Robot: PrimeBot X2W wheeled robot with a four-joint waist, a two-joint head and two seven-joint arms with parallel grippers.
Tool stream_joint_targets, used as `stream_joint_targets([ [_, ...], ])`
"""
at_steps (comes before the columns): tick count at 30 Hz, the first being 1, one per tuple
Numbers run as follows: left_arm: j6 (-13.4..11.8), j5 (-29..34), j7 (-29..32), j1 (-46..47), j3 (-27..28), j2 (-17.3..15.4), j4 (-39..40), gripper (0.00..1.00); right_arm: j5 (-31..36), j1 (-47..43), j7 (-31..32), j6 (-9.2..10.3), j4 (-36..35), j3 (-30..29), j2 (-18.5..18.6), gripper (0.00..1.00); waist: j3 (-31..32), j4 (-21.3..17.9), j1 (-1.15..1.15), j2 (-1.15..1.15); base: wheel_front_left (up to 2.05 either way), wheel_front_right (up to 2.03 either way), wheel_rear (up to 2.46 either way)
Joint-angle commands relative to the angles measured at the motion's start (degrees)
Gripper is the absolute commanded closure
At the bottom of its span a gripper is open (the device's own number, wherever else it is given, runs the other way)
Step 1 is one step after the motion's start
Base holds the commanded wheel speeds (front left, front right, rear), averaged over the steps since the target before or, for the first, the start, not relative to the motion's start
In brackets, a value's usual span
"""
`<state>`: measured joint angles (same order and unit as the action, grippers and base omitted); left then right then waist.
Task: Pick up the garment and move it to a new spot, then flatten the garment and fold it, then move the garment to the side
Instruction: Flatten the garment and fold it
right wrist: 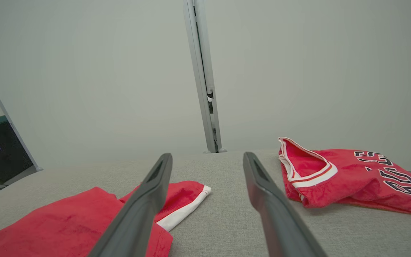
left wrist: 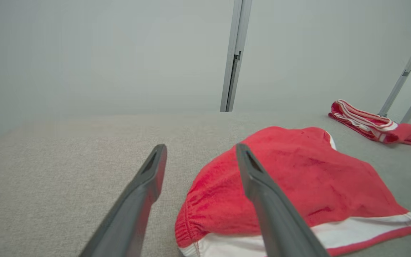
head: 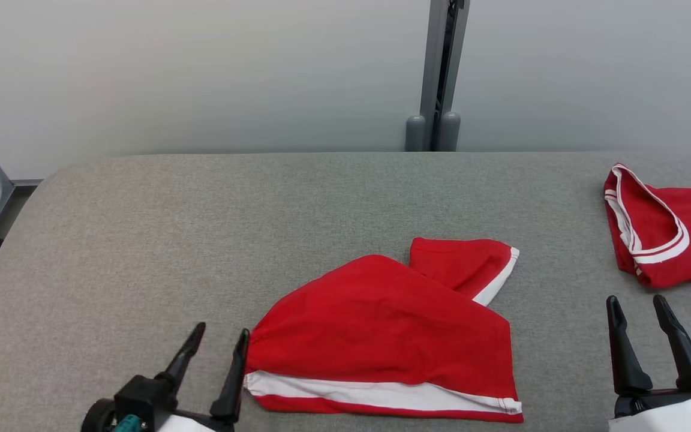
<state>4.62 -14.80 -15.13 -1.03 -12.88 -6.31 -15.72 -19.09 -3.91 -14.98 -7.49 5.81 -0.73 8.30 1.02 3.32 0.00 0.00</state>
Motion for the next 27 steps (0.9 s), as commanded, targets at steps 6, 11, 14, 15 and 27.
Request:
stream_joint_targets([
  [6, -0.7, 1.6, 0.0, -0.9, 6.4, -0.1, 5.1, 0.00, 0.3, -0.2, -0.3, -0.02, -0.5, 0.0, 0.2, 0.00, 0.5, 0.3, 0.00, 0.00, 0.00, 0.00, 0.00],
  [11, -0.6, 2.3, 0.0, -1.7, 11.8, -0.2, 7.2, 0.00, 0.4, -0.5, -0.3, -0.02, -1.0, 0.3, 0.1, 0.00, 0.8, 0.1, 0.00, 0.00, 0.00, 0.00, 0.00],
  [14, -0.7, 2.9, 0.0, -2.5, 14.2, -0.1, 7.9, 0.00, 0.5, -1.1, -0.3, -0.02, -1.4, 0.4, 0.0, 0.00, 0.9, -0.2, 0.00, 0.00, 0.00, 0.00, 0.00],
  [15, -0.8, 3.0, 0.0, -2.6, 15.0, 0.0, 8.1, 0.00, 0.5, -1.3, -0.3, -0.02, -1.7, 0.4, -0.1, 0.00, 0.9, -0.2, 0.00, 0.00, 0.00, 0.00, 0.00],
  [27, -0.4, 4.8, 0.0, -4.8, 16.8, 1.7, 7.1, 0.00, 0.6, -3.9, -0.3, -0.02, -1.9, 1.4, 0.0, 0.00, 0.7, -1.5, 0.00, 0.00, 0.00, 0.00, 0.00],
])
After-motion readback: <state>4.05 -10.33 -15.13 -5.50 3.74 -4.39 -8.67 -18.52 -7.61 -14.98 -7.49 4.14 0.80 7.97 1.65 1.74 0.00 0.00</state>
